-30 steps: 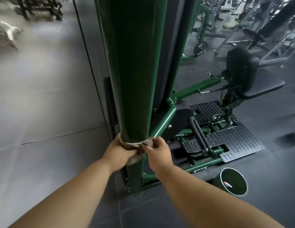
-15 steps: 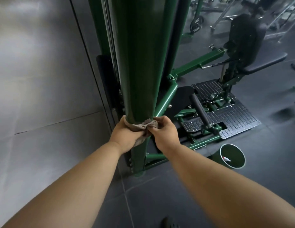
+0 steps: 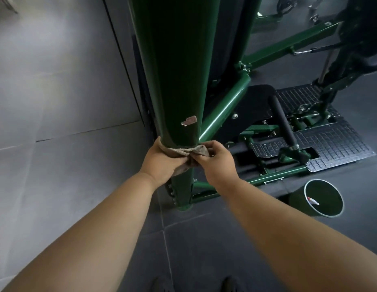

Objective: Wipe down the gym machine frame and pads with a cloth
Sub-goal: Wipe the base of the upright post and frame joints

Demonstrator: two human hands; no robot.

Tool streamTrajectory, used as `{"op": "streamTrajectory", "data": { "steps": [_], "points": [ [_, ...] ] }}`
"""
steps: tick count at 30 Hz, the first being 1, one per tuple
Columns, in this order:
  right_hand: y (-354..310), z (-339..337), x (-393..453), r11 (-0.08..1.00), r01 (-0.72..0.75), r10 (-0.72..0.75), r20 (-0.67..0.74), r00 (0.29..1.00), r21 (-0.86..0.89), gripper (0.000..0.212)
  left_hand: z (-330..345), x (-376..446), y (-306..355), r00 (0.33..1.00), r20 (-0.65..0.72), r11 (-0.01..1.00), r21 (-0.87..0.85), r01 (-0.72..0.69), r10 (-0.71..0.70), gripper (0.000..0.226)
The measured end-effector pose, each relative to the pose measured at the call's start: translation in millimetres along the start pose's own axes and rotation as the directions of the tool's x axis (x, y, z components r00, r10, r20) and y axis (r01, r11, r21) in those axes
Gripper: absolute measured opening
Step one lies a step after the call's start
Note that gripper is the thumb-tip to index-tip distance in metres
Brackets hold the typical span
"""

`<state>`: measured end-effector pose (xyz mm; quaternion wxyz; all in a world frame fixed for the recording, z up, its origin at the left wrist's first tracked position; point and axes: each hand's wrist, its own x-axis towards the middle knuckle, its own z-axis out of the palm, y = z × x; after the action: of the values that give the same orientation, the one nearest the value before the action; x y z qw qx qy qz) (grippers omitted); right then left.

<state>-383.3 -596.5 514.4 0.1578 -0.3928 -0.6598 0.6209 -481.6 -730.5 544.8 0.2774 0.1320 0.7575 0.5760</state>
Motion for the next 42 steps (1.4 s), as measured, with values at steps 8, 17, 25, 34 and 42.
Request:
{"op": "streamTrajectory", "data": {
  "steps": [8,17,25,34,42],
  "points": [
    [5.3,1.8,2.0,0.997,0.083,-0.083,0.037,0.996,0.013,0.040,3.0,9.5,-13.0,0.996,-0.076,0.999,0.022,-0.034,0.036,0.054],
    [-44.3,-16.5,-21.3,0.999,0.044,-0.043,-0.121,0.992,0.003,0.017,20.5,-27.5,35.4,0.948,-0.309,0.992,0.115,-0.048,0.082,0.063],
    [-64.8,-13.6,-44.9,0.996,-0.086,0.087,-0.076,0.993,0.013,0.040,35.0,-47.7,70.0,0.875,-0.484,1.000,-0.010,0.023,-0.025,0.056],
    [-58.6,5.2,-82.6,0.993,0.117,-0.113,0.153,0.982,-0.015,0.076,25.7,-67.8,103.3,0.930,-0.286,0.956,-0.244,0.162,-0.231,0.030],
    [-97.2,-3.2,-35.6,0.983,0.179,-0.184,0.195,0.963,0.047,0.062,-4.6,-72.0,146.2,0.941,-0.307,0.988,-0.099,0.115,-0.140,0.007]
  ]
}}
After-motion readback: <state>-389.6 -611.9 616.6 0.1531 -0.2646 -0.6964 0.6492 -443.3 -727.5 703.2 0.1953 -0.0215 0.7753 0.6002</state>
